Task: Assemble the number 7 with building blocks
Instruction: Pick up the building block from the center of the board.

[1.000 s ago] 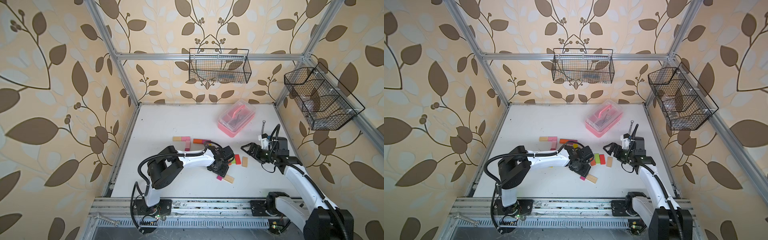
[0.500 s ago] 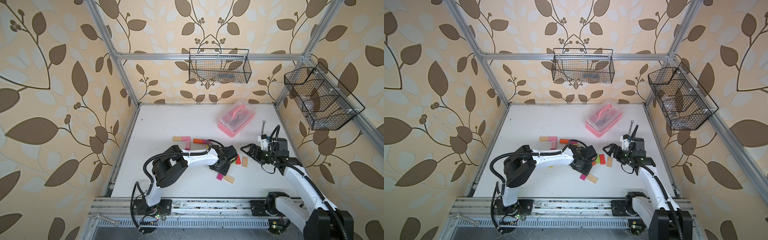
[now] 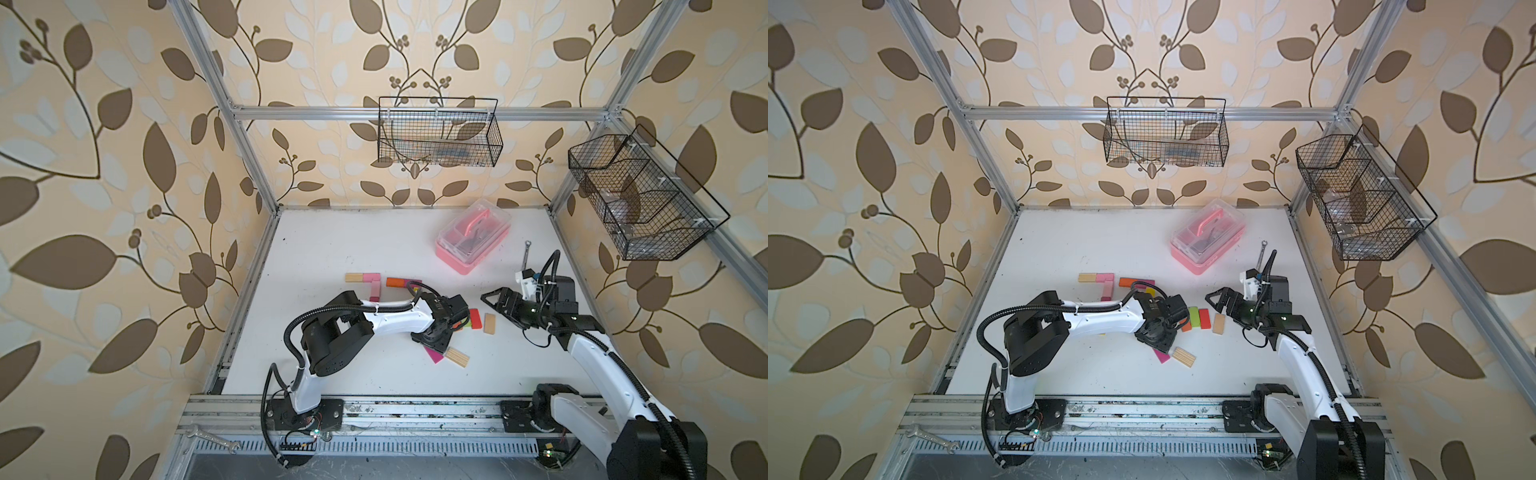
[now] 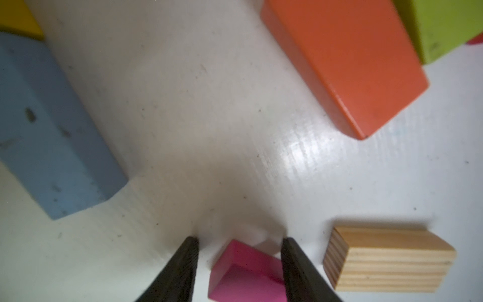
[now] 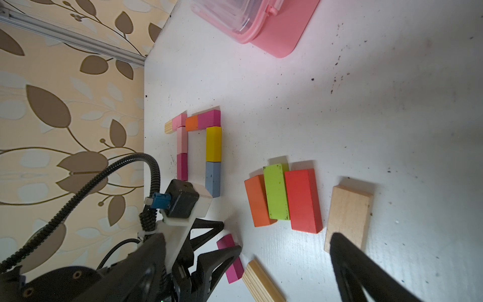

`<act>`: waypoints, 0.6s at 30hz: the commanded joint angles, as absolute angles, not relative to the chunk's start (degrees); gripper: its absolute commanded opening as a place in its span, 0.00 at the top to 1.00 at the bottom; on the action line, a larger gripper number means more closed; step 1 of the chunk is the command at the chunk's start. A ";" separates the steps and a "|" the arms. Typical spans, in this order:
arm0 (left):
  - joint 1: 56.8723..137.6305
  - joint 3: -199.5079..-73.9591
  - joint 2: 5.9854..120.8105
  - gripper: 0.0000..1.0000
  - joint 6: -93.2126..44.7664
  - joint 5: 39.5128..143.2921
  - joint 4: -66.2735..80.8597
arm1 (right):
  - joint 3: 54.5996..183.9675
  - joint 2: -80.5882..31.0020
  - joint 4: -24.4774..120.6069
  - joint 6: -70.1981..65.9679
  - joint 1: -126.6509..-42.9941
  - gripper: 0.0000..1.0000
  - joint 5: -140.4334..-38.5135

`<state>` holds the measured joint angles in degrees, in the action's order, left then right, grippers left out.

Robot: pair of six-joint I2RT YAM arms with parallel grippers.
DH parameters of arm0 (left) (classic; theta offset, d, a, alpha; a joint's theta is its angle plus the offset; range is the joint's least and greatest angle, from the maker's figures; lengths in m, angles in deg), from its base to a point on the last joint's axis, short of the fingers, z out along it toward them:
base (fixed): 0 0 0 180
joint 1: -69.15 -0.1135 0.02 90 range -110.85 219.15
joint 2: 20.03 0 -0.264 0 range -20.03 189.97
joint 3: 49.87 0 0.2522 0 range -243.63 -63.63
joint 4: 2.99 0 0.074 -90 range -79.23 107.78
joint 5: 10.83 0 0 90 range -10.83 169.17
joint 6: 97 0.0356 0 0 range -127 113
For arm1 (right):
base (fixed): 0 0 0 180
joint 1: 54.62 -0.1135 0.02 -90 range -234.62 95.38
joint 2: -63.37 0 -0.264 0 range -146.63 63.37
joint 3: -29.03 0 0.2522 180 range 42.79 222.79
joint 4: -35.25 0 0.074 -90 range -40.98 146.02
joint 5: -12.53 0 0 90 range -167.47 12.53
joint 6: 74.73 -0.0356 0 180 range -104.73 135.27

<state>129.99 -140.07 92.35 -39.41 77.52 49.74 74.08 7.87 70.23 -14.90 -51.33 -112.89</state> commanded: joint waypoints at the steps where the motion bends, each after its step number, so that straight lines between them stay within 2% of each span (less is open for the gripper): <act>1: 130.46 -137.82 89.40 0.34 -42.06 76.88 51.52 | 72.78 8.86 69.85 -14.09 -51.10 0.02 -114.02; 5: 130.42 -136.70 88.37 0.24 -44.02 75.58 52.56 | 72.41 8.62 69.25 -14.35 -51.10 0.02 -114.48; 18: 133.14 -130.87 85.79 0.25 -51.39 81.31 49.89 | 71.53 9.22 68.47 -14.71 -51.08 0.02 -114.87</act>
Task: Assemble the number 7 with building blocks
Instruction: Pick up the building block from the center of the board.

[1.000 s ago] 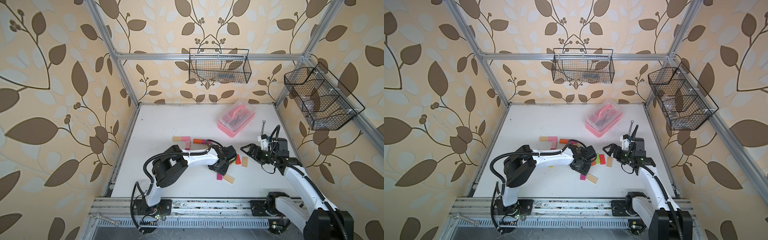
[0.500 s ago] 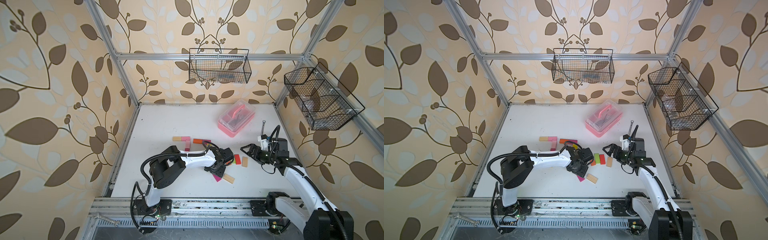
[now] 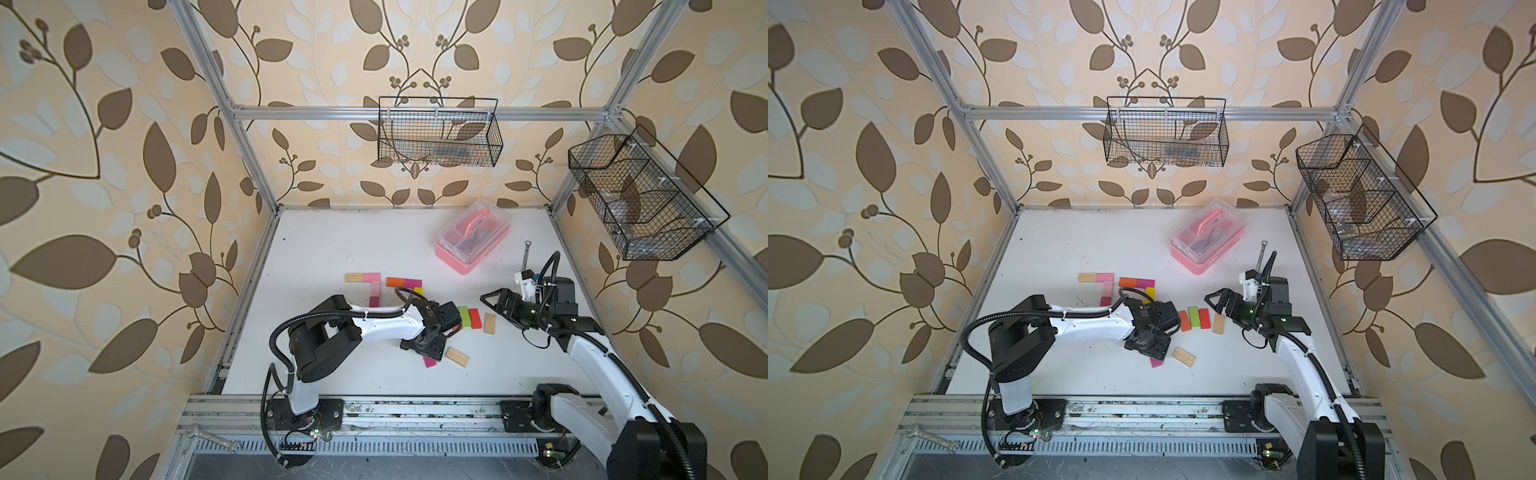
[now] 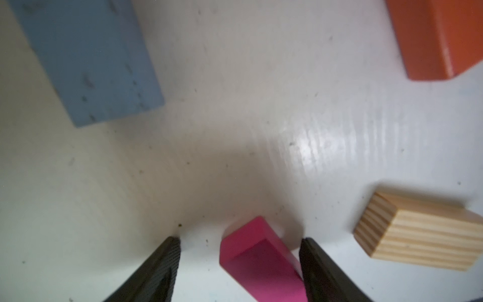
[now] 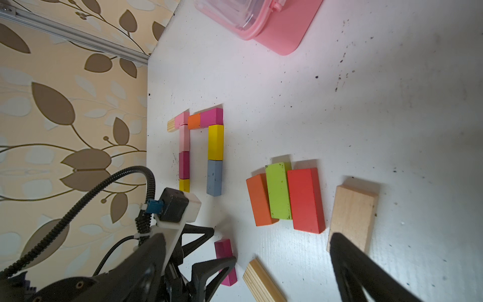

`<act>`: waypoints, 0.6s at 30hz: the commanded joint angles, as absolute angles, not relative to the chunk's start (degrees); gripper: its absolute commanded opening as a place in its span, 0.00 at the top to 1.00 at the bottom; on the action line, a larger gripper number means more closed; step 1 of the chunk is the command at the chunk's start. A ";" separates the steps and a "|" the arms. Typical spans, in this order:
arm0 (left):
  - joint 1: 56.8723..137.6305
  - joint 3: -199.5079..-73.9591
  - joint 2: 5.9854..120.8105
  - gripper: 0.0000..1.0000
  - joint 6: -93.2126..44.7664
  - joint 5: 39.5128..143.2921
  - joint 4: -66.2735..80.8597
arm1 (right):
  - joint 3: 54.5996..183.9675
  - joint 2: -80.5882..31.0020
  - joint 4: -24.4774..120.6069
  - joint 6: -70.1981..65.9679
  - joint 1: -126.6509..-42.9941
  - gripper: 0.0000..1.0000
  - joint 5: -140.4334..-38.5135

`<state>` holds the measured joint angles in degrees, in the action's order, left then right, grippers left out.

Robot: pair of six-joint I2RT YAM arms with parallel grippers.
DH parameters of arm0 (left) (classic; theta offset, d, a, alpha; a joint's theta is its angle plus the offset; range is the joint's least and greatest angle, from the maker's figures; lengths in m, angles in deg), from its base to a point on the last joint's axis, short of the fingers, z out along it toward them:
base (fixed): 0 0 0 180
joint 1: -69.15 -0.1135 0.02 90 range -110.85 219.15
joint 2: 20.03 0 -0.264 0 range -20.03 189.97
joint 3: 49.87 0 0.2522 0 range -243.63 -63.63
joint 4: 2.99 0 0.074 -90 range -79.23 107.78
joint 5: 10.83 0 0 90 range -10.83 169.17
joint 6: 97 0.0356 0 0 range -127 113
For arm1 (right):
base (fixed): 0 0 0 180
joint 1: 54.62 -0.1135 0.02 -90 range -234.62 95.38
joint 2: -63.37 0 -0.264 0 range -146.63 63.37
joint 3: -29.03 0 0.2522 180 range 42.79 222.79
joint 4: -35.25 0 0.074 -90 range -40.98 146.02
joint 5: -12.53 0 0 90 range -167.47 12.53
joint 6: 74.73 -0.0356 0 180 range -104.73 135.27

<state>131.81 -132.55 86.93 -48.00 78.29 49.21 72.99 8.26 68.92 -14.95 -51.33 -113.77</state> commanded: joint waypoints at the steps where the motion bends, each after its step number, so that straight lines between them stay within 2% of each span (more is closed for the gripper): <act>1: 133.63 -130.98 85.96 0.26 -51.70 81.25 49.89 | 71.46 9.30 68.36 -14.78 -51.10 0.02 -114.83; 4: 134.75 -131.04 86.69 0.29 -52.52 81.66 49.48 | 71.34 9.37 68.12 -14.96 -51.08 0.02 -115.09; 7: 134.89 -130.36 86.98 0.38 -52.76 81.77 48.77 | 71.28 9.75 68.18 -15.05 -51.10 0.02 -115.23; 12: 134.72 -130.78 88.08 0.63 -52.04 80.76 49.63 | 71.08 9.97 68.26 -14.94 -51.10 0.02 -115.43; 16: 133.63 -129.56 86.71 0.77 -51.66 80.42 50.01 | 71.25 9.98 68.29 -14.98 -51.10 0.02 -115.44; 18: 132.20 -128.07 84.41 0.79 -51.26 80.14 50.28 | 71.27 9.95 68.27 -15.00 -51.10 0.02 -115.40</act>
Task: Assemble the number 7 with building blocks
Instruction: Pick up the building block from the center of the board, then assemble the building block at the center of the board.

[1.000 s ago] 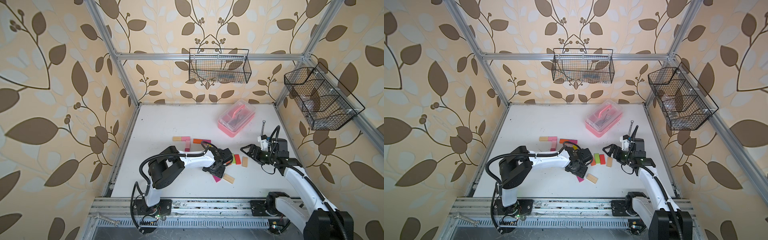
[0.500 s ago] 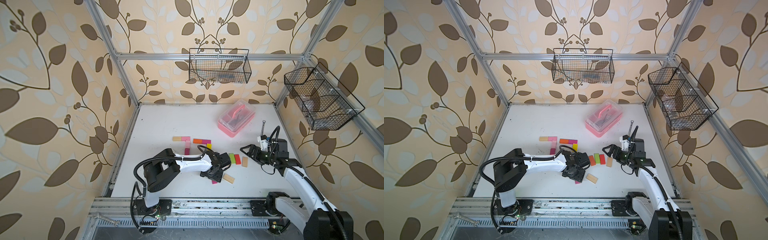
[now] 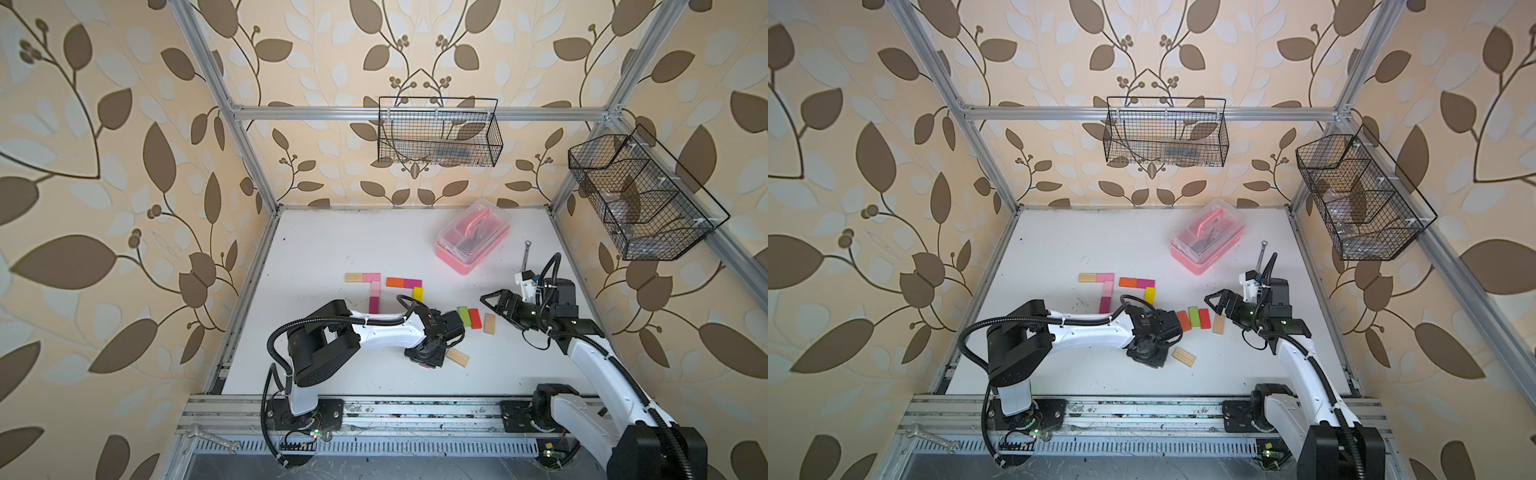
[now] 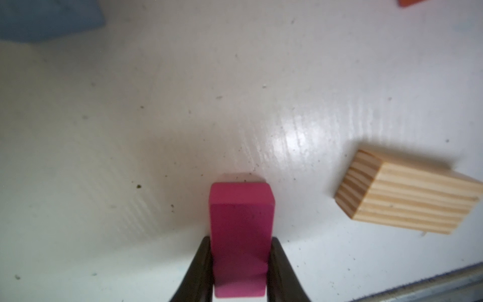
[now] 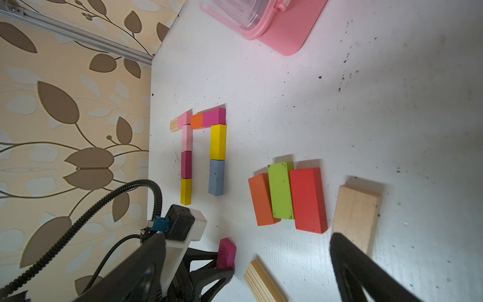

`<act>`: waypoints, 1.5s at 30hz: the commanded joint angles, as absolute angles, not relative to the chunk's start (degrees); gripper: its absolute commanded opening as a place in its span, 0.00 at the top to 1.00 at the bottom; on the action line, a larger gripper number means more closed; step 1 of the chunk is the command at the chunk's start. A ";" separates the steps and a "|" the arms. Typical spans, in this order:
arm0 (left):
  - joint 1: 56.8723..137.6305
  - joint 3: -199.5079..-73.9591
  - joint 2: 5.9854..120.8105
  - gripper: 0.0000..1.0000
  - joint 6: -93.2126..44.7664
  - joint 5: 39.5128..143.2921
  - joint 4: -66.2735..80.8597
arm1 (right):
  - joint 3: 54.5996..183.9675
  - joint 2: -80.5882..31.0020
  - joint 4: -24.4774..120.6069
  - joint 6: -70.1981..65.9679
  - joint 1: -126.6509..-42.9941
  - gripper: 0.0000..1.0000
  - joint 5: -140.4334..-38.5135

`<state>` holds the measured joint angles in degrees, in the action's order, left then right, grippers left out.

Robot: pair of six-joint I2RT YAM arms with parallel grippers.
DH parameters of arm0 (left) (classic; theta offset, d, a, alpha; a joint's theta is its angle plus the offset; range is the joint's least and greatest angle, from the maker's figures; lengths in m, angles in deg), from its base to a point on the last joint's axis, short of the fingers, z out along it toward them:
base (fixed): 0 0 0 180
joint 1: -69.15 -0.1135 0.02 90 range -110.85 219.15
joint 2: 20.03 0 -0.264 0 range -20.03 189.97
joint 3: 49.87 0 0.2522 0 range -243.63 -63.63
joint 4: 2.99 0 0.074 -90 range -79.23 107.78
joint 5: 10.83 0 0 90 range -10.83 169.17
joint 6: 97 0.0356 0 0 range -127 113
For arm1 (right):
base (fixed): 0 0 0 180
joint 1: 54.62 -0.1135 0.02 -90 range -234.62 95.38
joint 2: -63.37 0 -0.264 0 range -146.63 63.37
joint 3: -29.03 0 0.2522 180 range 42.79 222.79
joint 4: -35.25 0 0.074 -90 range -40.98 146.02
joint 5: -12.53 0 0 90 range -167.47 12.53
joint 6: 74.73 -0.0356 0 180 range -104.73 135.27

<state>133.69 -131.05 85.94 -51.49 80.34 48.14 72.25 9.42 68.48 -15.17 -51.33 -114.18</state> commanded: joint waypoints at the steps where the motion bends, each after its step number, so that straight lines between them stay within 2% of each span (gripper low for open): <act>1: 131.42 -127.45 83.28 0.79 -51.13 80.05 50.40 | 71.20 9.85 68.22 -15.02 -51.10 0.02 -115.43; 7: 126.21 -125.03 78.65 0.78 -48.84 80.79 50.97 | 71.27 9.75 67.92 -15.11 -51.10 0.02 -115.45; 16: 120.78 -124.82 79.92 0.78 -46.07 85.72 47.26 | 71.53 9.75 68.14 -15.06 -51.04 0.02 -115.44; 42: 120.32 -132.94 87.98 0.79 -43.56 86.08 49.80 | 71.53 9.69 68.48 -14.26 -50.67 0.02 -115.12; 45: 120.23 -133.14 88.25 0.74 -43.68 85.98 49.80 | 71.53 9.78 68.52 -14.28 -50.66 0.01 -115.09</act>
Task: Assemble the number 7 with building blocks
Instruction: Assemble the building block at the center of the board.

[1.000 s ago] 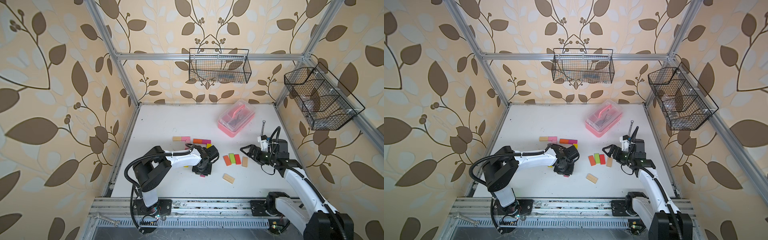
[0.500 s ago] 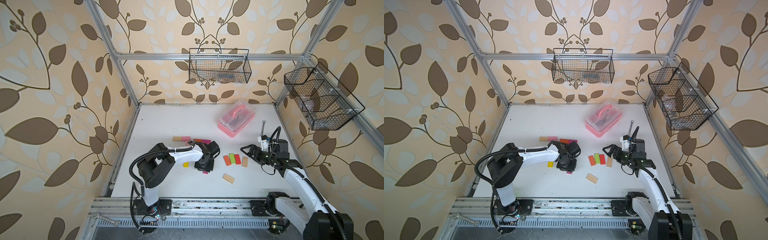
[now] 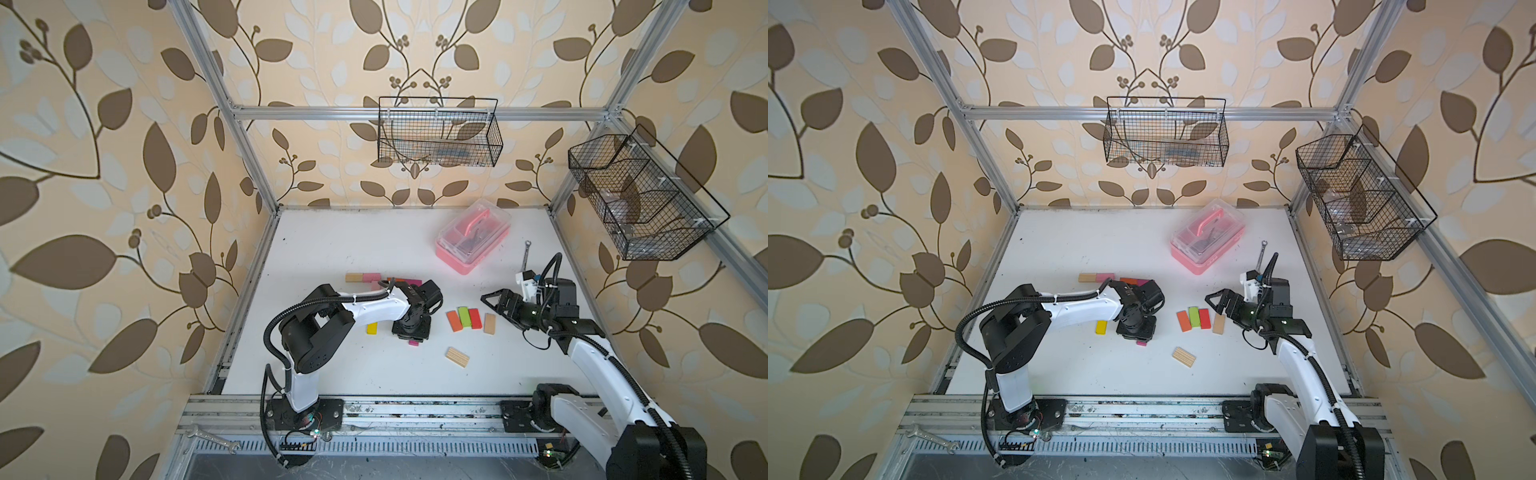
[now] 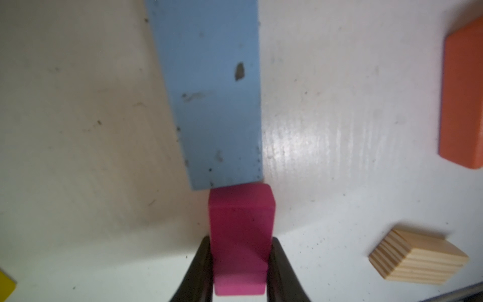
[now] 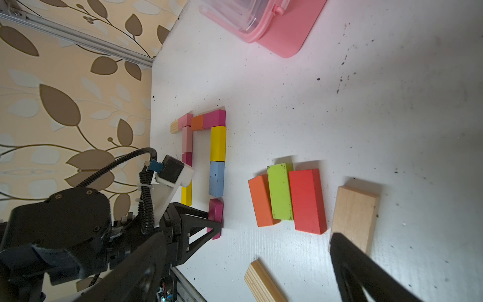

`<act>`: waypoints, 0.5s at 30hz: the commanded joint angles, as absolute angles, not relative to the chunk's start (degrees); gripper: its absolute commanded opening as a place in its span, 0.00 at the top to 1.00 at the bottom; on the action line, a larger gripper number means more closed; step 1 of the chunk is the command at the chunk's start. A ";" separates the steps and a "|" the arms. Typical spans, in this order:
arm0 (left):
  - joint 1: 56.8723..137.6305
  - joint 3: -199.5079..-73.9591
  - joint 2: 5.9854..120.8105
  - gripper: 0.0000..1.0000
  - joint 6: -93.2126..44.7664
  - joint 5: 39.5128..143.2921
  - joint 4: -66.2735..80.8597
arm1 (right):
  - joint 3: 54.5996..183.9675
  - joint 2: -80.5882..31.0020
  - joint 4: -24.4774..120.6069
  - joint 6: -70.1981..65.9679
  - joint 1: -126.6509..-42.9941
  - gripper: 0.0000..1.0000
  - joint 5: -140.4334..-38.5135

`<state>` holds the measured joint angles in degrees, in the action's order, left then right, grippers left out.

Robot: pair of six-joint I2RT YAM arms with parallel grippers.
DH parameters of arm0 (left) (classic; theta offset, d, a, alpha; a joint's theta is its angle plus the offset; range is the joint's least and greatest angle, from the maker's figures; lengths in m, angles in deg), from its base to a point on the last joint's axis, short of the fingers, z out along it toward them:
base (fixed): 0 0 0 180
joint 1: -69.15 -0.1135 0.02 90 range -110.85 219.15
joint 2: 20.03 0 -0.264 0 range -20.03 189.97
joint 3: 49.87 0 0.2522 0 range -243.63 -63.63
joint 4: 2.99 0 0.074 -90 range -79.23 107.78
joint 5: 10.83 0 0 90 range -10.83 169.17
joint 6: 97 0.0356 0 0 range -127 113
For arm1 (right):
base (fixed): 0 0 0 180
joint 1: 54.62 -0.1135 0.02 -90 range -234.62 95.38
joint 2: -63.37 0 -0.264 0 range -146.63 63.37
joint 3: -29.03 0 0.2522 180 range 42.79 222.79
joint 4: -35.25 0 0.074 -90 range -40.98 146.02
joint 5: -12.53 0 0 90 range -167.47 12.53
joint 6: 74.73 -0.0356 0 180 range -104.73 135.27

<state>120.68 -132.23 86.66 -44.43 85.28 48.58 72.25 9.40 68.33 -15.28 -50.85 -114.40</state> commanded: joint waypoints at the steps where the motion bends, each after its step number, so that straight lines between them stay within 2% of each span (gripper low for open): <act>1: 120.24 -133.13 88.28 0.69 -43.82 85.96 49.91 | 71.48 9.84 68.56 -14.32 -50.60 0.01 -115.09; 3: 120.30 -132.82 88.16 0.58 -44.00 86.10 49.93 | 71.43 9.92 68.57 -14.27 -50.66 0.01 -115.09; 8: 120.30 -130.93 85.20 0.41 -44.42 86.43 49.18 | 71.40 9.93 68.51 -14.26 -50.74 0.01 -115.41; 10: 120.28 -130.06 83.20 0.28 -44.47 86.38 48.84 | 71.58 9.83 68.49 -14.27 -51.08 0.01 -115.39; 14: 120.30 -128.35 77.94 0.12 -44.61 86.55 48.05 | 72.26 9.73 68.94 -13.97 -53.58 0.01 -114.54; 15: 120.30 -128.15 76.28 0.04 -44.61 86.53 48.18 | 72.55 9.74 69.19 -13.91 -54.72 0.01 -113.86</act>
